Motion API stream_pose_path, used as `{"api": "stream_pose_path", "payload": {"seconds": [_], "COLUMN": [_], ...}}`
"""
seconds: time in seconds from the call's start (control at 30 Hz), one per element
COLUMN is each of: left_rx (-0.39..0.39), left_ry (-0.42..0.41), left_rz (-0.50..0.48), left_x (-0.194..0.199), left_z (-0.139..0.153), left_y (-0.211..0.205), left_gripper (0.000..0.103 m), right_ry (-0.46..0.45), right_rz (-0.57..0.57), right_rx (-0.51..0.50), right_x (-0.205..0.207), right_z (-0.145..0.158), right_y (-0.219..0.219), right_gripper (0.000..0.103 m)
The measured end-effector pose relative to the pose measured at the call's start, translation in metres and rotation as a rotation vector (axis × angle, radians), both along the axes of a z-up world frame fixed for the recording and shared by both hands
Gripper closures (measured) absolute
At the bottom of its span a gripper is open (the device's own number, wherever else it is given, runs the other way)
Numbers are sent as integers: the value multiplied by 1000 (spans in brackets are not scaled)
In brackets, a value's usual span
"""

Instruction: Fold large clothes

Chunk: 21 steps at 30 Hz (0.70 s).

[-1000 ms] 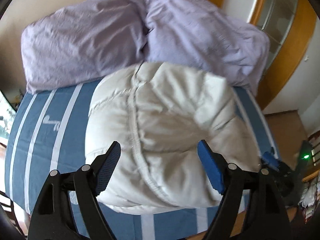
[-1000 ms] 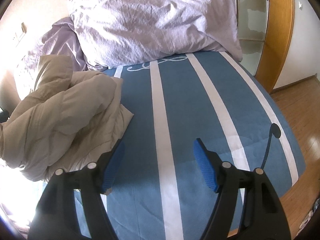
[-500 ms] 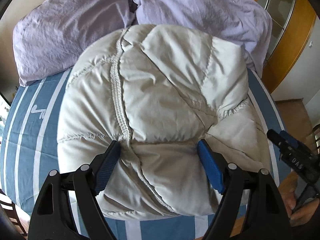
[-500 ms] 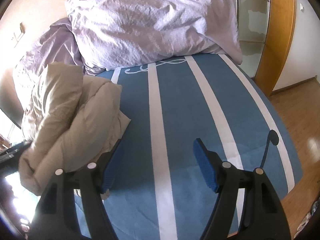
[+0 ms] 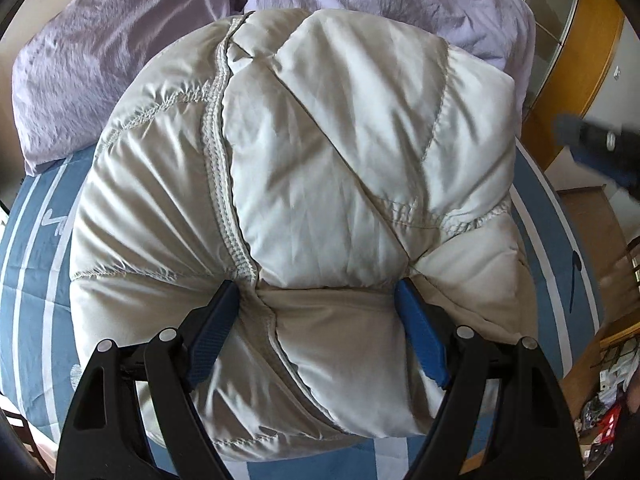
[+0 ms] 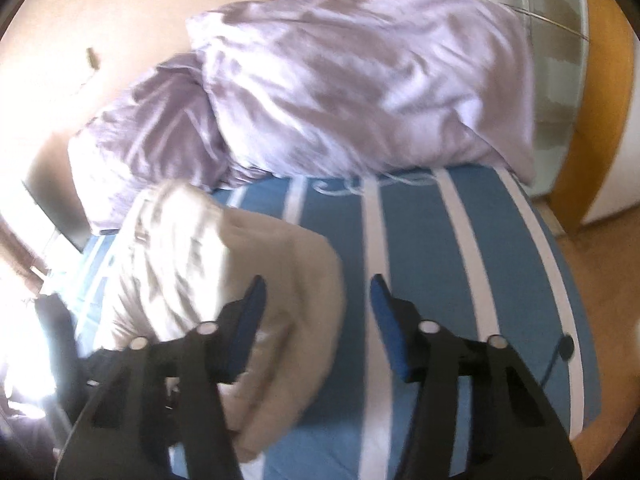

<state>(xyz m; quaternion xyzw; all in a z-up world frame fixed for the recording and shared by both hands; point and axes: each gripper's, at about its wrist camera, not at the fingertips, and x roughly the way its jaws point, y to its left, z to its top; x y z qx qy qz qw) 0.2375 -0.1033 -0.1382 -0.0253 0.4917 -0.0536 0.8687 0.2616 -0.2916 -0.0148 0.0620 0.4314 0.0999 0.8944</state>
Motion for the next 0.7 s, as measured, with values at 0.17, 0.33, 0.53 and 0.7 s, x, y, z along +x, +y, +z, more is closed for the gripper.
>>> {"api": "stream_pose_path", "payload": {"seconds": [0.17, 0.33, 0.53, 0.7], "left_rx": [2, 4, 8, 6], "left_ry": [-5, -11, -17, -18], "left_rz": [-1, 1, -5, -15], "left_x": [1, 1, -2, -4], "left_z": [0, 0, 1, 2], "left_y": [2, 3, 0, 0], "left_gripper": [23, 22, 22, 22], "right_ry": [-27, -25, 25, 79], "right_rz": [99, 185, 256, 245], "right_rx": [14, 6, -14, -37], "right_x": [17, 33, 47, 53], "right_z": [19, 20, -1, -29], "right_y": [32, 62, 82, 80], "right_gripper": [68, 72, 78, 88]}}
